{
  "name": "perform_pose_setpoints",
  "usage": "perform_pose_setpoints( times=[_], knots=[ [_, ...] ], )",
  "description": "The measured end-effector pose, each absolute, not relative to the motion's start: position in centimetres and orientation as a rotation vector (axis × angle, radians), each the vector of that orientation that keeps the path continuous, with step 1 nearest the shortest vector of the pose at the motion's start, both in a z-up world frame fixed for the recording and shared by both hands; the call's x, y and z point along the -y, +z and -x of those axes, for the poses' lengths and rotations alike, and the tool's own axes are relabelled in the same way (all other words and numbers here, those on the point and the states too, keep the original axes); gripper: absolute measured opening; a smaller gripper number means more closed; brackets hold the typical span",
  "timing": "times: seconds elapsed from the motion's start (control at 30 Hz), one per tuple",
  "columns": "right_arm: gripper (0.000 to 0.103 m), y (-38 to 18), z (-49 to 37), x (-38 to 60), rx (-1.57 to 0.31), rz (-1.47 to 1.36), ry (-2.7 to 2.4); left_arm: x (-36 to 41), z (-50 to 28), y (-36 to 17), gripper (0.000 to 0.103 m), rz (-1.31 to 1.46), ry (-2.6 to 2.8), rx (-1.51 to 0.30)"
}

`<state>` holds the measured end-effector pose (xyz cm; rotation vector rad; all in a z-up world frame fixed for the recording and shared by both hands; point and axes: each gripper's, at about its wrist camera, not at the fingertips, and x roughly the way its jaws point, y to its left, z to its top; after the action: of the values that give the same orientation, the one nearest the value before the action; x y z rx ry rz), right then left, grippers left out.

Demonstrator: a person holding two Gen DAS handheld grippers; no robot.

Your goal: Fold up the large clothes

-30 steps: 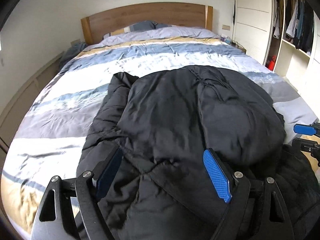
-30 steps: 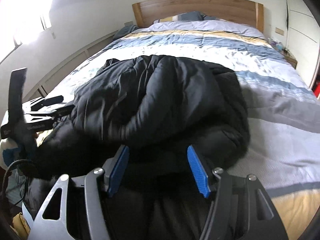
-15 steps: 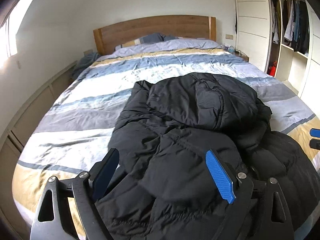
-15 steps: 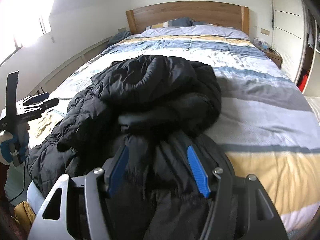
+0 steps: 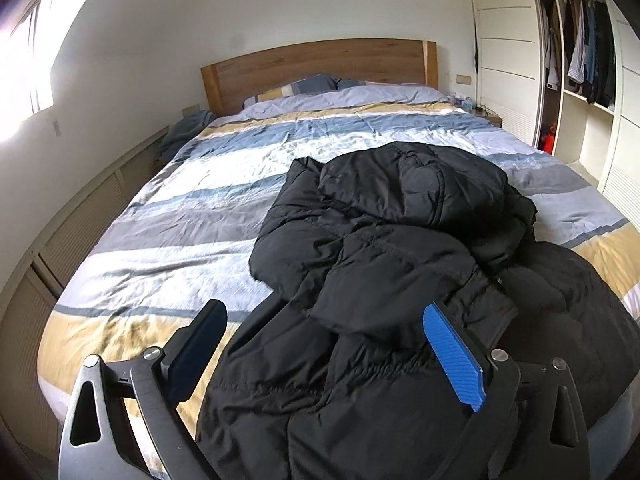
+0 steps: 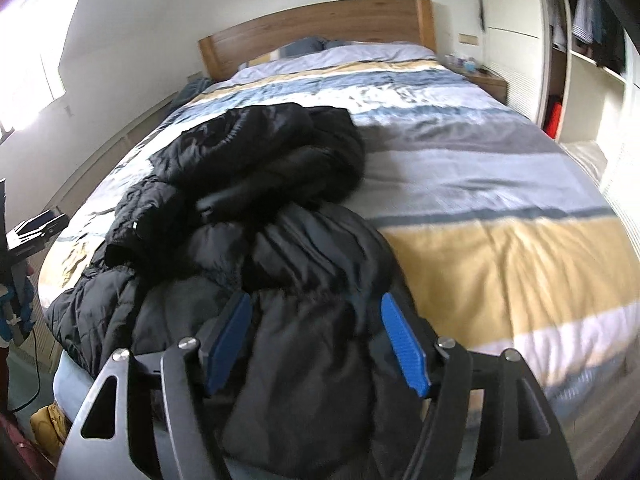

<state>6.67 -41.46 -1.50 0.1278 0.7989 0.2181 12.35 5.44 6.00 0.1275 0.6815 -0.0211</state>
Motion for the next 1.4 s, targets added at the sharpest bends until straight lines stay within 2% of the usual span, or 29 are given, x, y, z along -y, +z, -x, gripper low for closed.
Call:
perform_pose_setpoints(
  times=[0.3,0.63,0.87,1.1,1.4],
  knots=[
    [0.074,-3.6,-3.2,46.3,-0.84,-0.229,0.15,-10.9,-10.2,3.1,0.102,0.002,-0.006,-0.772],
    [0.077,-9.0,-3.2,48.4,-0.927,-0.444,0.207,-22.4,-8.4,-2.4,0.102,0.33,0.074,-0.918],
    [0.077,-12.4,-4.4,47.9,-0.99,-0.53,0.242,-27.4,-6.8,-6.6,0.102,0.556,0.082,-0.973],
    [0.078,-14.1,-5.0,46.9,-1.03,-0.57,0.289,-26.7,-5.7,-9.6,0.102,0.812,-0.144,-0.999],
    [0.078,-15.0,-4.8,46.5,-1.048,-0.646,0.367,-23.4,-5.0,-9.0,0.102,0.802,-0.289,-1.013]
  ],
)
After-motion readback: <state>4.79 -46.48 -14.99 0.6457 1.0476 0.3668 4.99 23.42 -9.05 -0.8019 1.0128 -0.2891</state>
